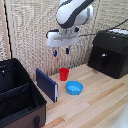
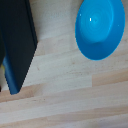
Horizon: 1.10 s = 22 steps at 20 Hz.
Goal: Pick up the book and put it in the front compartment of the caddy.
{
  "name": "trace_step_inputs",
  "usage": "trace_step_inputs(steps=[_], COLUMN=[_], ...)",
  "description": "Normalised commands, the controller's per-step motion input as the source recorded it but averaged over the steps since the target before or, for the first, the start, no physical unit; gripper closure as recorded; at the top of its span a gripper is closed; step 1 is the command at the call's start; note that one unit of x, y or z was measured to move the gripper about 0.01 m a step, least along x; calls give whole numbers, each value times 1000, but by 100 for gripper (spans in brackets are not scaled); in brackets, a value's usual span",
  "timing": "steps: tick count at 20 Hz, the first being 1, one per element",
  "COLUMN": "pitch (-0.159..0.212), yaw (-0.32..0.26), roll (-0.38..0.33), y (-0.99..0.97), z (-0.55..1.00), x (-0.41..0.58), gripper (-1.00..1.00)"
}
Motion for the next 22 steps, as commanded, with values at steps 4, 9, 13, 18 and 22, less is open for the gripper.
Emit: trace_step_inputs(steps=[4,9,13,18,22], pitch=[25,3,22,39,65], yaw=[111,132,121,91,84], roll=[-85,-73,-67,-63,-61], y=[572,523,503,385,298], z=[0,-2,0,-15,-55], x=[170,219,278,380,421], gripper=[-100,-100,-100,-100,-100])
